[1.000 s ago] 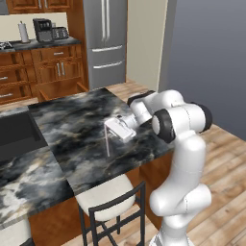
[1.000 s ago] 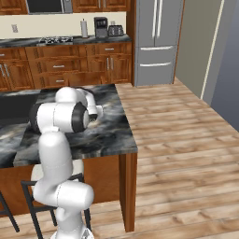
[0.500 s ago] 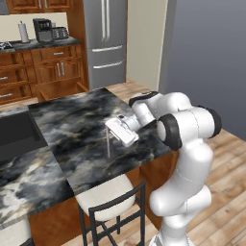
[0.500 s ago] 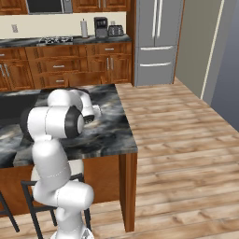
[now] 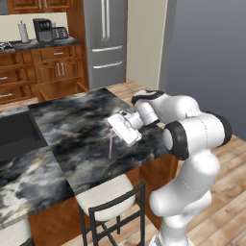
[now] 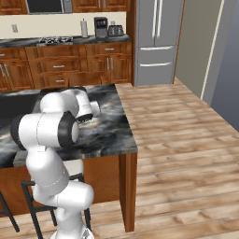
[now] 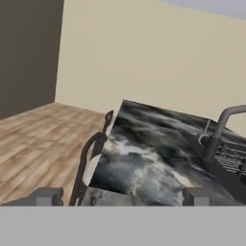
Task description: Take a straw from the drawer in front and place it inside the glass cup on the dining counter.
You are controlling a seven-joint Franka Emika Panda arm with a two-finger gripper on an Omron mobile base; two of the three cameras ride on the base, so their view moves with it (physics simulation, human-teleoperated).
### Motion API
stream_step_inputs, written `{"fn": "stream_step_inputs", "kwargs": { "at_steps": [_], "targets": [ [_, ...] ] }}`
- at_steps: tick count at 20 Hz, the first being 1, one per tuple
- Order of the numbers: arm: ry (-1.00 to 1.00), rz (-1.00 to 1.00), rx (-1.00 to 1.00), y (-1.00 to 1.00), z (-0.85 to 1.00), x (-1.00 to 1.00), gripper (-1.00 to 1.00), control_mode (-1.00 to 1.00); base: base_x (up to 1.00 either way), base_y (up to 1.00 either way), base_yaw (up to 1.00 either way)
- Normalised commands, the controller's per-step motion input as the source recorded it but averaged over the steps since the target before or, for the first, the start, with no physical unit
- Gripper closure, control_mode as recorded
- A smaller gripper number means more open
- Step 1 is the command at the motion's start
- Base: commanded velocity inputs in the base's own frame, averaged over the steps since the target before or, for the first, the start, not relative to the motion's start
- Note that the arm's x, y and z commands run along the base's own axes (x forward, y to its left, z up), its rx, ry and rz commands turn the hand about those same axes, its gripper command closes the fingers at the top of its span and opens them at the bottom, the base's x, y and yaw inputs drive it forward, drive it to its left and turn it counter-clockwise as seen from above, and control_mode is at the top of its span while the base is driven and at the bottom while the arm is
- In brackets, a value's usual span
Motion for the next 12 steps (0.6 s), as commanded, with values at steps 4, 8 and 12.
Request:
{"fn": "stream_step_inputs", "kwargs": {
  "at_steps": [4,8,12],
  "targets": [
    [-0.10,-0.02,-0.05,-0.10,0.21,0.00,-1.00,-1.00,0.00,0.00,0.00],
    [-0.12,-0.01,-0.10,-0.03,0.19,0.00,-1.00,-1.00,0.00,0.00,0.00],
    [-0.17,0.00,-0.17,0.00,0.18,-0.01,-1.00,-1.00,0.00,0.00,0.00]
  ]
}}
